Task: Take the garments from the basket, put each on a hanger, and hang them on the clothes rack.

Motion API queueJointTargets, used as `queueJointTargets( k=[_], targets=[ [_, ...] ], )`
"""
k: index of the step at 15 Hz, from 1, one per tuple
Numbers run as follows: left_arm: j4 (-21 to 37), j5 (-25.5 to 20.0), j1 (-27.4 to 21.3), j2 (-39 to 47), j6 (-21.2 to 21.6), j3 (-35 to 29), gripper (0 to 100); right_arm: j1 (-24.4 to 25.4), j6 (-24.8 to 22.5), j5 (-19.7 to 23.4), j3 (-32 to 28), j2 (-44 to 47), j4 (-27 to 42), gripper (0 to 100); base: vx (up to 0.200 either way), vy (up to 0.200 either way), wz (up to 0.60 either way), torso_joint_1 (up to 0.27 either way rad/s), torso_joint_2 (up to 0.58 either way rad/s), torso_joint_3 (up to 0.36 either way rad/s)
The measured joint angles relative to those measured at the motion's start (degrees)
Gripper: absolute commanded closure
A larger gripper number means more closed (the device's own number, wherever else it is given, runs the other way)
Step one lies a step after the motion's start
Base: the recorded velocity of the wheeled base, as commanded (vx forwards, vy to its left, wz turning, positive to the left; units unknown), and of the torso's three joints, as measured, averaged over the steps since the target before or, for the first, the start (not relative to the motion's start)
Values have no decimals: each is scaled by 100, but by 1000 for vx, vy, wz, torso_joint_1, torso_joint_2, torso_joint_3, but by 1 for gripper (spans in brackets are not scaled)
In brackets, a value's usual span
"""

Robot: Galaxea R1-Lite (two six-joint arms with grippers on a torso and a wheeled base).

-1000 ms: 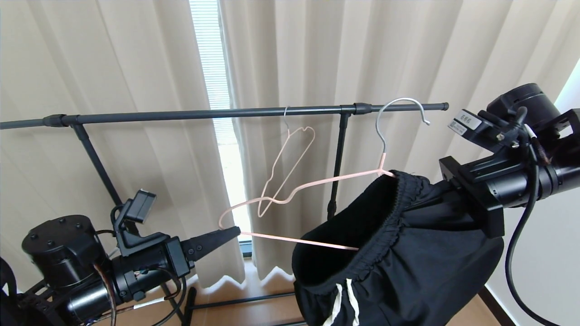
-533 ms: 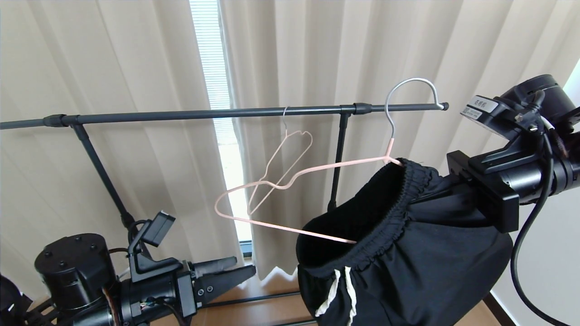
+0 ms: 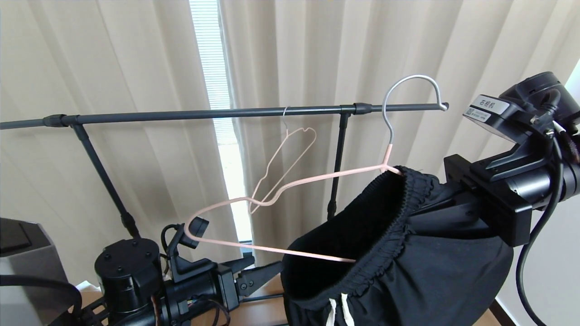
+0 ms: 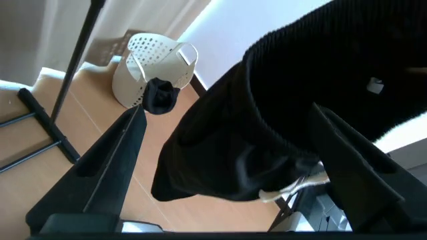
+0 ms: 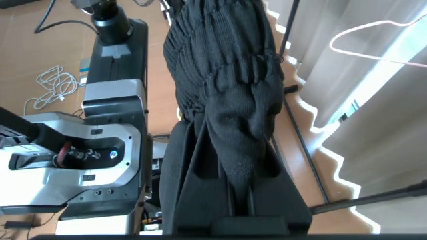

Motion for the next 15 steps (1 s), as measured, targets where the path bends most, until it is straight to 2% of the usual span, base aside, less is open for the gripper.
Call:
queueJointTargets(
  k=[8,9,11,15],
  targets=[
    [0,194,-396,378,6,-85,0,317,0,2,222,-179,-7,100,0,0,0,0,0,0],
    [0,208,-405,400,9,-95,100,335,0,0,224,-196,-10,100,0,0,0,0,0,0],
    [0,372,-525,474,33,-102,100,357,0,2,238,-218,-10,100,0,0,0,0,0,0],
    [-2,386,-534,460,46,-111,100,325,0,-1,266,-227,-62,100,0,0,0,0,0,0]
  ],
)
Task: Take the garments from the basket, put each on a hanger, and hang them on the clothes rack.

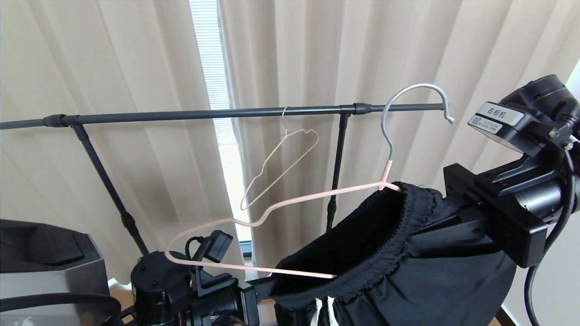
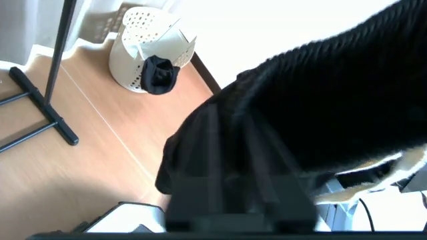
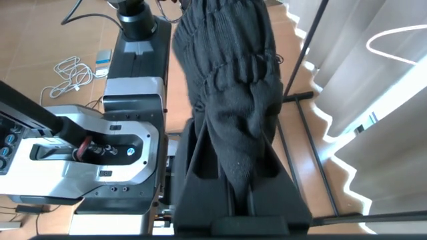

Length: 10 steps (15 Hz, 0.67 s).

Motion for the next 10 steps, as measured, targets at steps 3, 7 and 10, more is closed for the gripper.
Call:
queueJointTargets(
  k=[3,7,10],
  targets=[
    [-2,-1,322,-215,41,-11,100,-191,-11,0,2,-11,-49,100,0,0,0,0,0,0],
    [-2,-11,763,-429,523,-38,100,-464,-41,-38,40,-49,-197,100,0,0,0,0,0,0],
    [-2,-12,1084,-477,819,-101,100,-624,-77,-178,258,-63,-709,100,0,0,0,0,0,0]
  ],
)
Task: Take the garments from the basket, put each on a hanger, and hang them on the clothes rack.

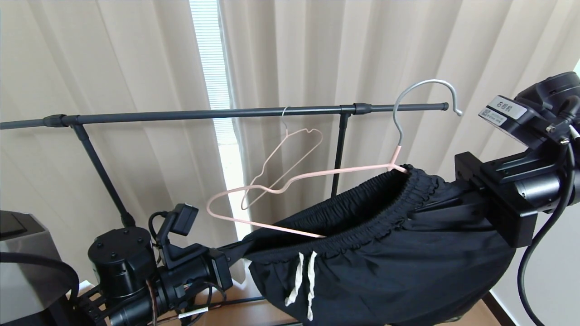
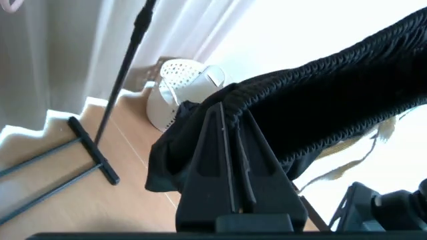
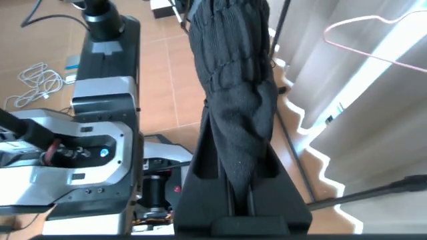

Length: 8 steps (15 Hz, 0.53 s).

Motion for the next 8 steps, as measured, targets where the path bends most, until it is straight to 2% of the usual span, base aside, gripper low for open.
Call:
queueJointTargets(
  k=[5,8],
  targets=[
    [5,-7,379,-22,98,-180,100,-62,-206,-1253,877,-44,-1297,100,0,0,0,0,0,0],
    [6,-7,506,-16,99,-244,100,-11,-285,-1554,1143,-49,-1442,100,0,0,0,0,0,0]
  ],
)
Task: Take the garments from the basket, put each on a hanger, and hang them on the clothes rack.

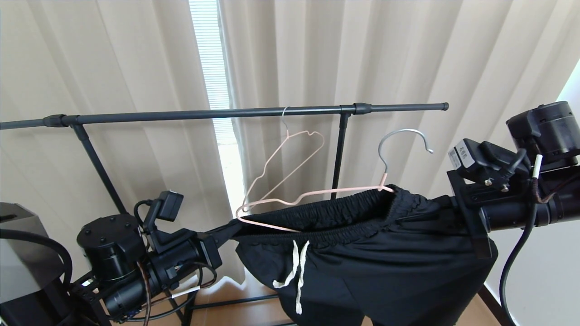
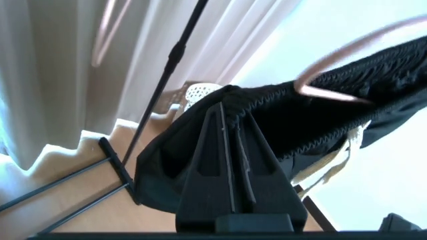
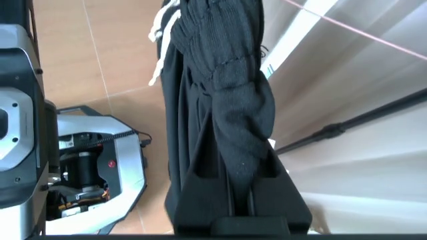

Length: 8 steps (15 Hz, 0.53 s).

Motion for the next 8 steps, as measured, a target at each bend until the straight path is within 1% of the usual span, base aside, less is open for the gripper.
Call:
queueJointTargets(
  k=[4,8],
  targets=[
    [0,5,111,-6,0,-127,100,213,0,-544,85,35,-2,100,0,0,0,0,0,0],
    [0,13,127,-119,0,-127,100,444,0,-881,146,121,-11,100,0,0,0,0,0,0]
  ],
)
